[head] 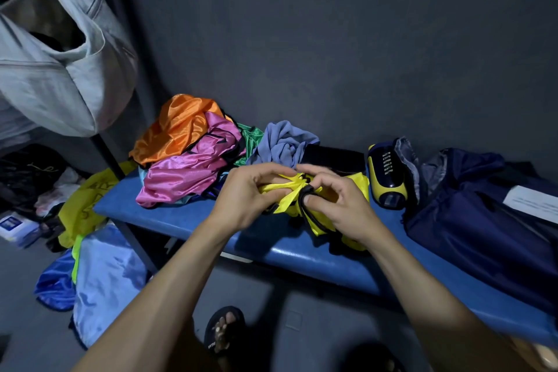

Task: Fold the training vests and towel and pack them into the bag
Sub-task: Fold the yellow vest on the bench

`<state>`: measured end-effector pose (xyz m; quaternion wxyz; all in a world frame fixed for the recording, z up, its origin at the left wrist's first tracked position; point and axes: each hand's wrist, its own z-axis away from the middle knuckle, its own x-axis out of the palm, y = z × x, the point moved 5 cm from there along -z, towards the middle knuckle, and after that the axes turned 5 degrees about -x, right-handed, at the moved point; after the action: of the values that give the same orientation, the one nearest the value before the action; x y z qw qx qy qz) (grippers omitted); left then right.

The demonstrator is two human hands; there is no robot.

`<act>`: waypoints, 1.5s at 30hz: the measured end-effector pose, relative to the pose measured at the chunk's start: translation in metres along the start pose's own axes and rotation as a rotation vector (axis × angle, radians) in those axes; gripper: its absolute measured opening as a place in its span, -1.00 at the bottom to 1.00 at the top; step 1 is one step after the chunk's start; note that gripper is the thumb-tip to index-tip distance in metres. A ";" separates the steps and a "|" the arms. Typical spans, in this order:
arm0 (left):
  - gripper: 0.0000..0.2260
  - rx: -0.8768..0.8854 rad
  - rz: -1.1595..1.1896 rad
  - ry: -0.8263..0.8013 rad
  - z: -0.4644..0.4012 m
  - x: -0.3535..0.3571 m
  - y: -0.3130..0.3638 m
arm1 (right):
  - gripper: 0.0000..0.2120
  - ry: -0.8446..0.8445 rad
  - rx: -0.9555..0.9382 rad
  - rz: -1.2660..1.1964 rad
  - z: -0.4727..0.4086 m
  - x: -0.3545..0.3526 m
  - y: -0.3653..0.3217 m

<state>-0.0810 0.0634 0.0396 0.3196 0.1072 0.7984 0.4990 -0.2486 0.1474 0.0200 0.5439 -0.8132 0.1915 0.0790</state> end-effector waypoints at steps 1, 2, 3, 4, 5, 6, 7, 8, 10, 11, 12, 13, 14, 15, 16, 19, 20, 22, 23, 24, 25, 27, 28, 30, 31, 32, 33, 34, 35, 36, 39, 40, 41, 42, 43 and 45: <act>-0.73 0.003 -0.004 -0.018 0.000 0.001 0.002 | -0.90 0.001 0.003 -0.018 0.000 0.001 0.000; -0.73 0.006 -0.009 -0.033 0.000 0.002 0.003 | -0.90 0.017 0.012 -0.032 -0.001 0.001 0.000; -0.74 0.010 -0.011 -0.039 0.001 0.002 0.005 | -0.90 0.040 0.019 -0.042 -0.002 -0.001 0.000; -0.75 0.016 -0.008 -0.037 0.001 0.001 0.006 | -0.89 0.064 0.023 -0.043 -0.002 -0.002 0.000; -0.77 0.030 -0.012 -0.025 0.002 0.000 0.008 | -0.89 0.085 0.022 -0.043 -0.003 -0.004 -0.001; -0.81 0.057 -0.027 -0.009 0.002 -0.002 0.010 | -0.87 0.109 0.021 -0.045 -0.003 -0.005 -0.001; -0.86 0.098 -0.053 0.005 0.003 -0.003 0.013 | -0.85 0.132 0.018 -0.045 -0.004 -0.007 -0.002; -0.90 0.146 -0.090 0.010 0.005 -0.005 0.016 | -0.84 0.155 0.015 -0.041 -0.004 -0.009 -0.003; -0.89 0.223 -0.191 -0.030 0.009 -0.005 0.021 | -0.82 0.182 0.009 -0.042 -0.005 -0.010 -0.004; -0.83 0.244 -0.250 -0.060 0.011 -0.003 0.023 | -0.83 0.185 0.011 -0.044 -0.005 -0.009 -0.004; -0.77 0.260 -0.317 -0.079 0.011 -0.001 0.023 | -0.84 0.187 0.015 -0.047 -0.005 -0.009 -0.003; -0.75 0.278 -0.386 -0.077 0.010 0.000 0.022 | -0.86 0.186 0.021 -0.052 -0.005 -0.009 -0.002; -0.76 0.299 -0.442 -0.052 0.009 0.000 0.021 | -0.88 0.187 0.026 -0.061 -0.005 -0.009 -0.002; -0.79 0.317 -0.470 -0.011 0.007 -0.001 0.020 | -0.87 0.190 0.027 -0.068 -0.005 -0.010 -0.001; -0.82 0.327 -0.473 0.031 0.006 -0.004 0.019 | -0.85 0.193 0.023 -0.070 -0.005 -0.011 -0.001; -0.88 0.294 -0.436 0.103 0.004 -0.017 0.015 | -0.79 0.210 0.016 -0.075 -0.004 -0.015 -0.001; -0.90 0.285 -0.426 0.109 0.005 -0.019 0.015 | -0.79 0.212 0.012 -0.069 -0.004 -0.015 -0.002; -0.92 0.284 -0.438 0.101 0.006 -0.019 0.016 | -0.84 0.209 0.000 -0.064 -0.004 -0.015 -0.001; -0.91 0.281 -0.463 0.094 0.006 -0.017 0.017 | -0.87 0.214 -0.007 -0.071 -0.004 -0.016 0.000; -0.87 0.281 -0.493 0.092 0.006 -0.015 0.017 | -0.90 0.223 -0.014 -0.082 -0.005 -0.017 0.000; -0.85 0.283 -0.518 0.098 0.005 -0.014 0.018 | -0.91 0.230 -0.019 -0.091 -0.005 -0.017 0.001; -0.88 0.277 -0.543 0.123 0.003 -0.015 0.020 | -0.93 0.228 -0.016 -0.094 -0.005 -0.019 0.002; -0.89 0.268 -0.542 0.135 0.003 -0.017 0.020 | -0.92 0.223 -0.008 -0.093 -0.004 -0.018 0.003; -0.88 0.243 -0.518 0.147 0.002 -0.018 0.020 | -0.89 0.211 0.011 -0.095 -0.004 -0.017 0.004; -0.87 0.226 -0.487 0.151 0.002 -0.018 0.020 | -0.89 0.197 0.013 -0.104 -0.004 -0.015 0.003; -0.86 0.206 -0.438 0.158 0.003 -0.019 0.020 | -0.89 0.183 0.011 -0.120 -0.005 -0.013 0.003; -0.85 0.188 -0.383 0.166 0.003 -0.021 0.020 | -0.89 0.168 0.008 -0.139 -0.005 -0.011 0.003; -0.84 0.178 -0.342 0.170 0.004 -0.022 0.020 | -0.90 0.161 0.010 -0.152 -0.006 -0.010 0.002; -0.84 0.178 -0.325 0.168 0.004 -0.024 0.020 | -0.90 0.163 0.016 -0.155 -0.007 -0.009 0.001; -0.83 0.182 -0.327 0.161 0.004 -0.024 0.020 | -0.88 0.174 0.027 -0.153 -0.007 -0.008 0.001; -0.81 0.199 -0.371 0.129 0.006 -0.022 0.021 | -0.84 0.225 0.039 -0.138 -0.007 -0.009 0.001; -0.79 0.199 -0.381 0.114 0.006 -0.020 0.023 | -0.84 0.234 0.040 -0.132 -0.008 -0.009 0.000; -0.75 0.186 -0.389 0.098 0.006 -0.019 0.025 | -0.82 0.234 0.040 -0.125 -0.008 -0.007 0.000; -0.69 0.172 -0.406 0.087 0.006 -0.016 0.027 | -0.78 0.231 0.043 -0.116 -0.009 -0.006 -0.001; -0.62 0.168 -0.445 0.086 0.005 -0.013 0.029 | -0.76 0.229 0.046 -0.102 -0.009 -0.005 -0.002; -0.49 0.183 -0.594 0.105 0.003 -0.007 0.034 | -0.81 0.225 0.045 -0.081 -0.008 -0.004 -0.003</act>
<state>-0.0790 0.0788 0.0707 0.3985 -0.1282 0.8518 0.3148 -0.2517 0.1415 0.0271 0.5400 -0.8114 0.2201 -0.0392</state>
